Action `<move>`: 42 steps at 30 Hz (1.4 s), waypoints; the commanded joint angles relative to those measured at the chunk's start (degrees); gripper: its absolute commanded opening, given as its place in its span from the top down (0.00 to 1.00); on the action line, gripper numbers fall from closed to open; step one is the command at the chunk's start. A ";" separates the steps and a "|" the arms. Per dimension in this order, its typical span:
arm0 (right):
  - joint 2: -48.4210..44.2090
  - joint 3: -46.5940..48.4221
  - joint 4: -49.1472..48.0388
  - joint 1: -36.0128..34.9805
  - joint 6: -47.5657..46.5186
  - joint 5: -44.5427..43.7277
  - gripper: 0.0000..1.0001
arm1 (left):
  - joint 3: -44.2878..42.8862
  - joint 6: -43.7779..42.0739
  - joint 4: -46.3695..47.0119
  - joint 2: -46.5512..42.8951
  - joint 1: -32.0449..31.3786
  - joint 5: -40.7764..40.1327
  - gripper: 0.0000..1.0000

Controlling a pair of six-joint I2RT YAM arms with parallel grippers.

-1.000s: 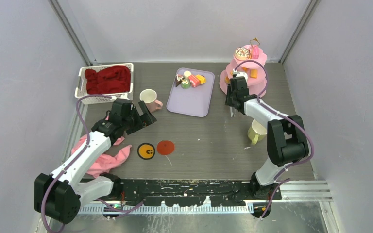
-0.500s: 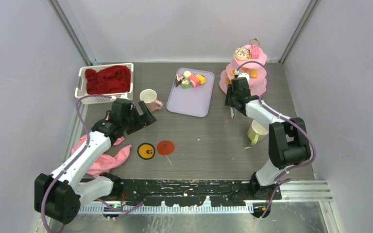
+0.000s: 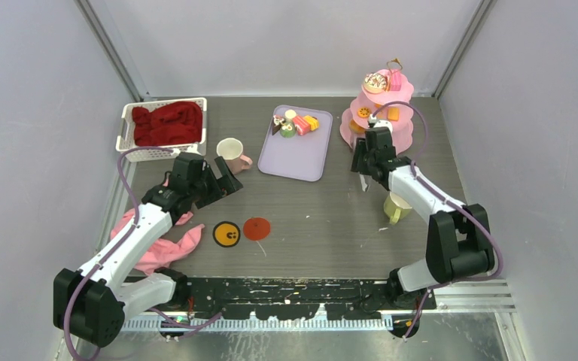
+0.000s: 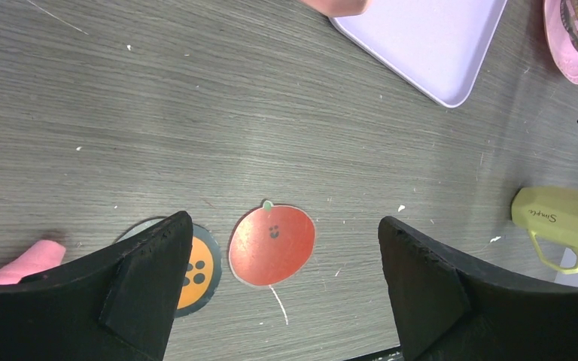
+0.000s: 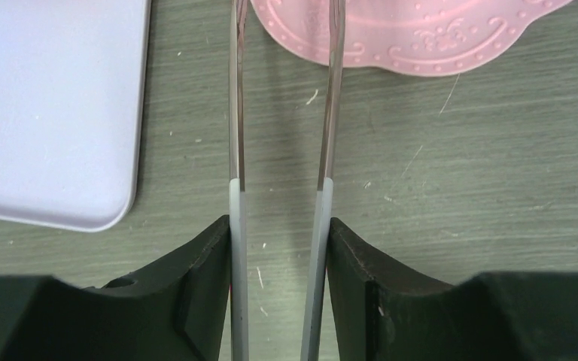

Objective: Serve the afternoon tea

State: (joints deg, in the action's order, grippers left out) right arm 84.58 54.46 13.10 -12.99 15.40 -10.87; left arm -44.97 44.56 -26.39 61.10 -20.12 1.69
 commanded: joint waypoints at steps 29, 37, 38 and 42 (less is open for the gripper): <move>12.30 23.48 1.00 -17.33 -0.35 8.11 0.53 | -1.59 -0.15 2.13 0.00 0.27 -0.09 0.08; 19.63 32.10 3.39 -18.28 -0.75 9.64 0.53 | -1.42 -0.49 1.69 -0.15 0.34 -0.72 0.08; 20.12 32.60 3.48 -18.79 -0.80 9.64 0.53 | -1.47 -0.58 1.54 -0.16 0.38 -0.84 0.08; 21.50 33.13 3.27 -20.13 0.90 10.12 0.54 | -1.35 -0.70 1.47 -0.11 0.36 -1.31 0.08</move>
State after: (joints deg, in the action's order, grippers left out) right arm 106.15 84.38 18.09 -31.33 15.33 -2.22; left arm -44.97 44.58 -26.44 61.91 -20.12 1.54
